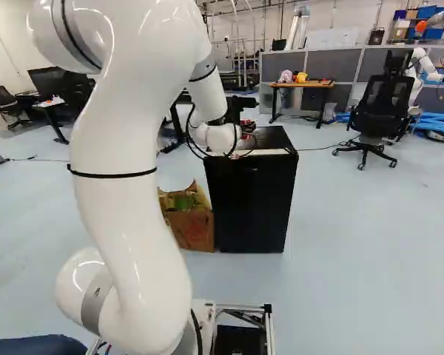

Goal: Grab a drink from the fridge

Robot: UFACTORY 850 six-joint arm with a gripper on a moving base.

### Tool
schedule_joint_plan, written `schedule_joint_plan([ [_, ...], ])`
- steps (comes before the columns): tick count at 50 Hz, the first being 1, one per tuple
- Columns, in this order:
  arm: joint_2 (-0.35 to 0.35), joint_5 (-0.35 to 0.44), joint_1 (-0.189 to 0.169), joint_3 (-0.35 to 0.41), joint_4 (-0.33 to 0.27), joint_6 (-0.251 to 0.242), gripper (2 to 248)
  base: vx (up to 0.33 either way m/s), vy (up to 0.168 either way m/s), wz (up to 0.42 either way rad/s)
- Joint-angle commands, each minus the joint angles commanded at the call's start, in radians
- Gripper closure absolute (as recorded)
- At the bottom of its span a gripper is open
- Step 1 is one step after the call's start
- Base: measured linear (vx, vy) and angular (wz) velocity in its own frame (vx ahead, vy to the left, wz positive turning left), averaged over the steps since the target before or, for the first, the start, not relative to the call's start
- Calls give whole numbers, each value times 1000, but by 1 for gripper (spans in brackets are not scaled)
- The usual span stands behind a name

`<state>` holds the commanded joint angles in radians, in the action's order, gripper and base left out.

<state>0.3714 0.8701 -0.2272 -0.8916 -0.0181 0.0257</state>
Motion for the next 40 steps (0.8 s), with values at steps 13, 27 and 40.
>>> schedule_joint_plan([
  [13, -79, 0, 28, 98, 2, -3, 149, 0, 0, 0],
  [27, -181, 1, 63, 223, 5, -7, 149, 0, 0, 0],
  [40, -288, 1, 101, 356, 8, -11, 149, 0, 0, 0],
])
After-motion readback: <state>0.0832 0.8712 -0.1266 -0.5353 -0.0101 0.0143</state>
